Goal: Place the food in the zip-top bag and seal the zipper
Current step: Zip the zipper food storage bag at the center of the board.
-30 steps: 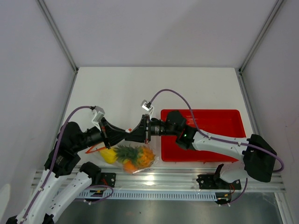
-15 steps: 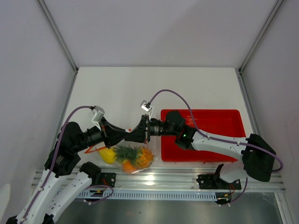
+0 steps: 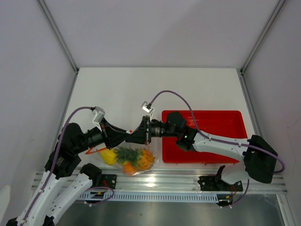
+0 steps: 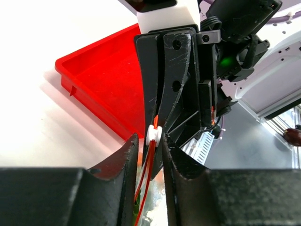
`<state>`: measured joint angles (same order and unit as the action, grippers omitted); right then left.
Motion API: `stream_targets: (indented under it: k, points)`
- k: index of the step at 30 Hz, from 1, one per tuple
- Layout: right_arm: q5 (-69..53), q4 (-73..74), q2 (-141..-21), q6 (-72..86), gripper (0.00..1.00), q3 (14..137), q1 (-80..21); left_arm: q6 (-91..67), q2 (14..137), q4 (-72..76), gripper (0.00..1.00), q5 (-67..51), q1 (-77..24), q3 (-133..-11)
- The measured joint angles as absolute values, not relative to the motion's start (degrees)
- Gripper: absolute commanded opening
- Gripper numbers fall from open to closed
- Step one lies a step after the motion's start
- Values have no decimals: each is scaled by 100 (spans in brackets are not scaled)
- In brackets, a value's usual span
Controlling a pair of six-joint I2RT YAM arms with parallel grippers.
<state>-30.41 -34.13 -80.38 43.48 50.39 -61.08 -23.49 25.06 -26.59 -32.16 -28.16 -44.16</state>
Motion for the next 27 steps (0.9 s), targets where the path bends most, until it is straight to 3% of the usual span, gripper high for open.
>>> stream_targets:
  k: [5, 9, 14, 17, 20, 27]
  points:
    - [-3039, -3404, -8055, 4351, 0, 5039, -6108, -2349, 2510, -2714, 25, -3164, -2816, -4418]
    - [-3041, -3391, -8060, 4348, 0, 5039, -6108, -2351, 2510, -2720, 34, -3098, -2816, -4427]
    - [-3041, -3389, -8060, 4348, 0, 5039, -6106, -2355, 2510, -2727, 34, -3030, -2816, -4442]
    - [-3041, -3389, -8060, 4351, 0, 5039, -6106, -2362, 2510, -2729, 23, -3017, -2816, -4449]
    - [-3041, -3385, -8066, 4351, 0, 5039, -6106, -2392, 2510, -2733, 1, -3017, -2816, -4449]
    - [-3044, -3422, -8071, 4359, 0, 5039, -6101, -2397, 2510, -2746, 1, -3017, -2816, -4449]
